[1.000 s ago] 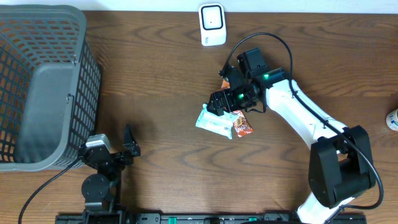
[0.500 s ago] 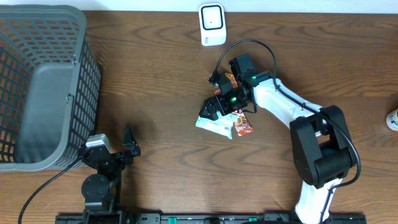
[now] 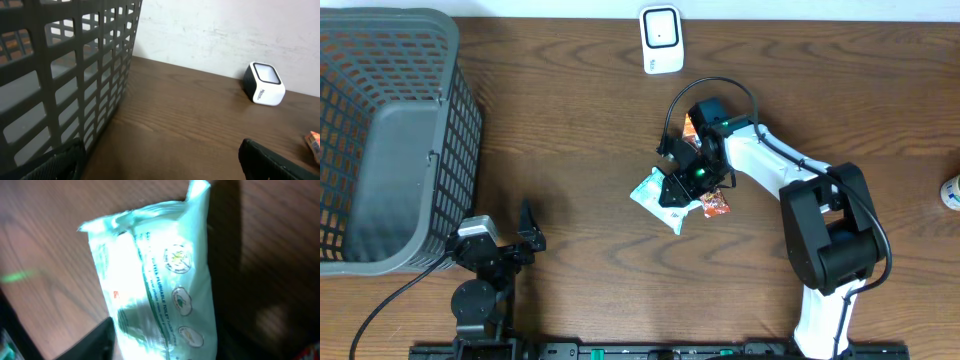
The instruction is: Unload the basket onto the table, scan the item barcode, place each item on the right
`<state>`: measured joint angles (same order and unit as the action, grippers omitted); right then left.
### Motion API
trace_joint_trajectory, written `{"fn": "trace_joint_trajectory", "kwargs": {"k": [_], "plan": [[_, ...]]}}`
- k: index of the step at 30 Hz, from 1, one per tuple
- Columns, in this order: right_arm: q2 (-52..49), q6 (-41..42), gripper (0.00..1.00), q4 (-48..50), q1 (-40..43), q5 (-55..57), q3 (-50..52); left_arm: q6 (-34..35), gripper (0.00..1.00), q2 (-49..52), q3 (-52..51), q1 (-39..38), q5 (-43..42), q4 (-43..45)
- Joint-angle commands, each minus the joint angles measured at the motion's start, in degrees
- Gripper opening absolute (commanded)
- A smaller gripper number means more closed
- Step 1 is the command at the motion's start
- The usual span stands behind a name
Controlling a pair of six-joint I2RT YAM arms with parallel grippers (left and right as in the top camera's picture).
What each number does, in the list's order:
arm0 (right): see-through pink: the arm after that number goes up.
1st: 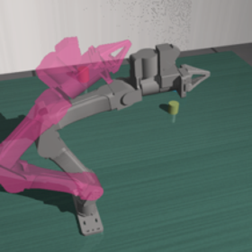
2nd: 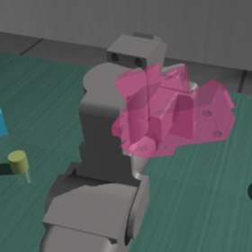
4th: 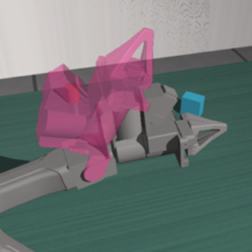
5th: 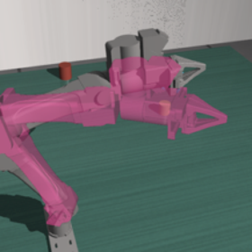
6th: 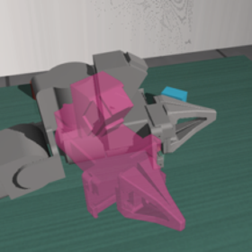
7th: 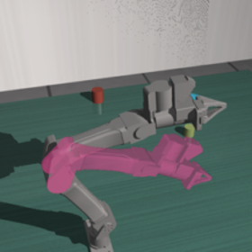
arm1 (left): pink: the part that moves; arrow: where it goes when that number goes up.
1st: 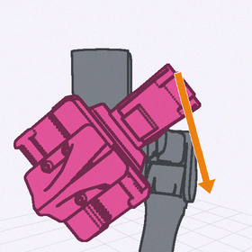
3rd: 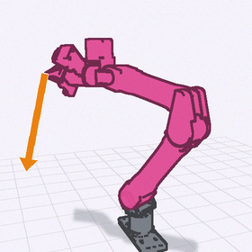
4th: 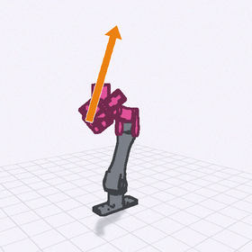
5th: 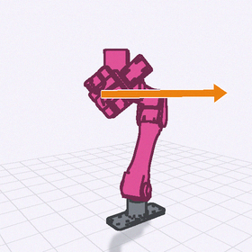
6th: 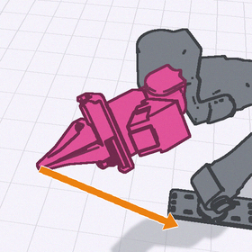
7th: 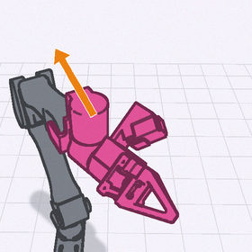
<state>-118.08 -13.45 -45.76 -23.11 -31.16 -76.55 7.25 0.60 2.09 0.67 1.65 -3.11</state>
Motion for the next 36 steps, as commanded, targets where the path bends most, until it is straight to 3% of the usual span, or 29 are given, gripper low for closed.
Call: {"fn": "trace_joint_trajectory", "kwargs": {"k": [1, 6, 15, 28, 36], "plan": [[-3.78, -2.01, 0.38, 0.72, -0.46, 3.15, 1.25, -0.74, 0.98, -0.37, -1.86, -0.11, 0.31, -0.87], [-3.80, -1.86, 0.01, 2.71, -0.68, -1.18, 1.22, -0.74, 0.98, -0.37, -1.86, -0.11, 0.33, -0.87], [-0.81, 5.64, 0.01, 2.49, -0.39, -17.27, -2.51, -0.74, 0.97, -0.37, -1.86, -0.11, 0.31, -0.87], [18.43, 22.93, 0.01, 1.07, 1.11, -21.44, -3.54, -0.74, 0.98, -0.37, -1.86, -0.11, 0.33, -0.87], [24.61, 34.32, 0.01, -1.29, 3.08, -20.13, -3.54, -0.74, 0.98, -0.37, -1.86, -0.11, 0.33, -0.87]]}}
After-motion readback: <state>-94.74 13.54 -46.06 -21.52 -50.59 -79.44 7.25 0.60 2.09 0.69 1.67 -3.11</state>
